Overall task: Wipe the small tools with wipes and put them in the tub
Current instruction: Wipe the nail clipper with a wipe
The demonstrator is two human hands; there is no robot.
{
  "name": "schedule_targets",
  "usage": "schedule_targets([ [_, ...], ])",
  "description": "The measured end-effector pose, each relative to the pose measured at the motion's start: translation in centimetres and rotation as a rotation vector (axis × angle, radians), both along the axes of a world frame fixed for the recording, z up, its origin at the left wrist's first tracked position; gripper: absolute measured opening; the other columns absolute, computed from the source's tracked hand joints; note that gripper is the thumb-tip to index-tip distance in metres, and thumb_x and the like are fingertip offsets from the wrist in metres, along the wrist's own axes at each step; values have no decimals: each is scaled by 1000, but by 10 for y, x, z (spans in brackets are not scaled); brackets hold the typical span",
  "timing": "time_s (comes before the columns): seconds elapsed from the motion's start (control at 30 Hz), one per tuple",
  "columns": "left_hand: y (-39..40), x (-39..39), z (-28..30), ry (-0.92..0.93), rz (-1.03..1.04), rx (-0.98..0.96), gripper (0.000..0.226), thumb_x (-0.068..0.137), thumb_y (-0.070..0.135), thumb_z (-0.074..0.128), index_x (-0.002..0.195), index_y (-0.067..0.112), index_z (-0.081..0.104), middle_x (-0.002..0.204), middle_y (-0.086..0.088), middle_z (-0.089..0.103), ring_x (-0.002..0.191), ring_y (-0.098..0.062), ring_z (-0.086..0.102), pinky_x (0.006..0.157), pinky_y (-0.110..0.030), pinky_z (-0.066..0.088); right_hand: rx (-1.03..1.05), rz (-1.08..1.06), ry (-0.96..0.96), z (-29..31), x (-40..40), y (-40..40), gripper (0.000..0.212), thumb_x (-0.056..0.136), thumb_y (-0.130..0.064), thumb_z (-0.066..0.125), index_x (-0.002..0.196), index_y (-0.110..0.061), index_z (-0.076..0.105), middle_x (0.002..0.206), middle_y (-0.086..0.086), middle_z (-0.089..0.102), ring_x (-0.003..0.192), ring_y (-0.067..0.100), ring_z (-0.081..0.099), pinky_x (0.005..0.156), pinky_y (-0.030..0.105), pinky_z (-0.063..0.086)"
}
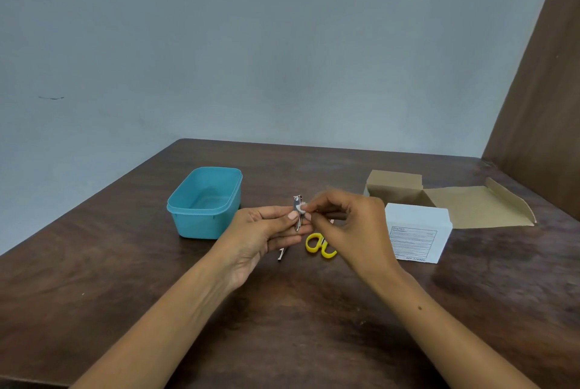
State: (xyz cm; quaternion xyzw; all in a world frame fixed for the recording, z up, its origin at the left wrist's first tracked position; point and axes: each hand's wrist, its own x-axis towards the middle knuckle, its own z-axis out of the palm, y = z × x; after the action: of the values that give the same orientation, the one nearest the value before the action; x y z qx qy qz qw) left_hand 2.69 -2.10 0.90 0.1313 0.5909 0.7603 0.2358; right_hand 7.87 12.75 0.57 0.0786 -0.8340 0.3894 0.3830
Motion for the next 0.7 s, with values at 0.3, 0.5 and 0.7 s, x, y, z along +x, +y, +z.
schedule_targets([
  [0.3,-2,-1,-1,8,14,-16,15,86,2,60,95,4,72,87,-12,76,78,-15,74,60,-18,57,56,29,-78,1,1,3,17,72,-2,69,75,-18,73,73,-8,73,72,3,68,69,32,57],
  [0.5,0,2,1,-23,-22,-15,16,86,1,59,97,3,71,88,-10,76,80,-17,74,58,-18,57,31,-59,4,-1,0,0,11,72,-8,72,74,-19,74,73,-10,73,71,2,68,66,34,57],
  [0.7,0,0,0,-30,8,-3,16,87,0,58,97,1,70,80,-9,76,72,-14,73,57,-18,57,42,-9,-54,1,1,-1,14,72,-5,71,74,-19,74,74,-9,74,70,1,68,67,32,57],
])
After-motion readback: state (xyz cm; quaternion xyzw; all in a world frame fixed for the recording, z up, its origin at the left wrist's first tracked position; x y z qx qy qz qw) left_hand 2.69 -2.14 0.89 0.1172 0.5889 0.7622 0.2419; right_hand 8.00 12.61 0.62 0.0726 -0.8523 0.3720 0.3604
